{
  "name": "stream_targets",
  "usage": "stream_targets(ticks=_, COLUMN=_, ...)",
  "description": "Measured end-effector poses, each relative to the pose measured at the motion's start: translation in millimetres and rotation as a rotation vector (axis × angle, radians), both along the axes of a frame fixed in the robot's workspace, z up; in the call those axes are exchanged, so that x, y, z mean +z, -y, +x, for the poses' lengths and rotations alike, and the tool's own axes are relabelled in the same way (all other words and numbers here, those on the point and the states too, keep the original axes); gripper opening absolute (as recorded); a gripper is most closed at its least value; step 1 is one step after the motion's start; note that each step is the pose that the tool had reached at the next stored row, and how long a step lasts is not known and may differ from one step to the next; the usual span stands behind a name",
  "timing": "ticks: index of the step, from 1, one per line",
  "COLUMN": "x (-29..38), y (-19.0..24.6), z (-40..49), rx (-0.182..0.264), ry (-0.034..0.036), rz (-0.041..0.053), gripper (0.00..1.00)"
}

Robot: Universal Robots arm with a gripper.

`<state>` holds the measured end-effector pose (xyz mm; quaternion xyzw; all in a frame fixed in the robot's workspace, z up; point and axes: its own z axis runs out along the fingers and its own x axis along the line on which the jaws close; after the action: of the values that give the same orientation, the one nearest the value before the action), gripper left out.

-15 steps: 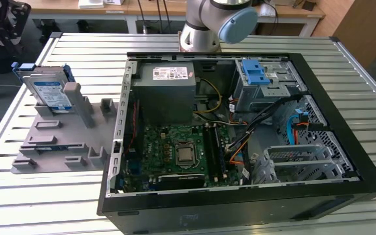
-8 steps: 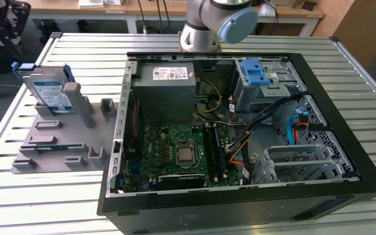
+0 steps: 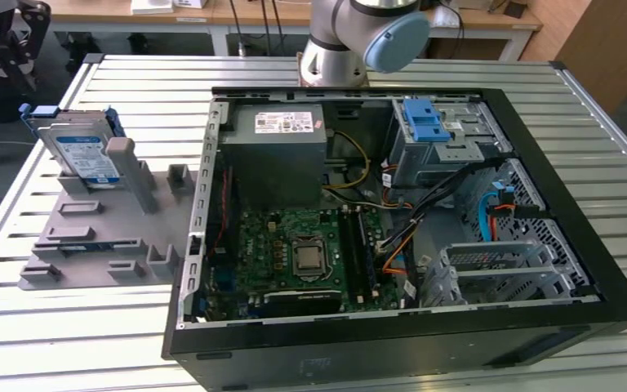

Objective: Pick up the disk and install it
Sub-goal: 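Pick up the disk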

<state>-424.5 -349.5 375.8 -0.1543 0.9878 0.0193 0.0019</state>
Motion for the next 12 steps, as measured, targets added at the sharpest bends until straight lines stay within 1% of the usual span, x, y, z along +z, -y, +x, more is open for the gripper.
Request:
stream_targets(ticks=5, x=0.0, y=0.0, z=0.0, rx=0.048, ry=0.0, rz=0.0, gripper=0.11)
stream_targets(ticks=12, x=0.0, y=0.0, z=0.0, rx=0.098, ry=0.0, rz=-0.0001, gripper=0.11)
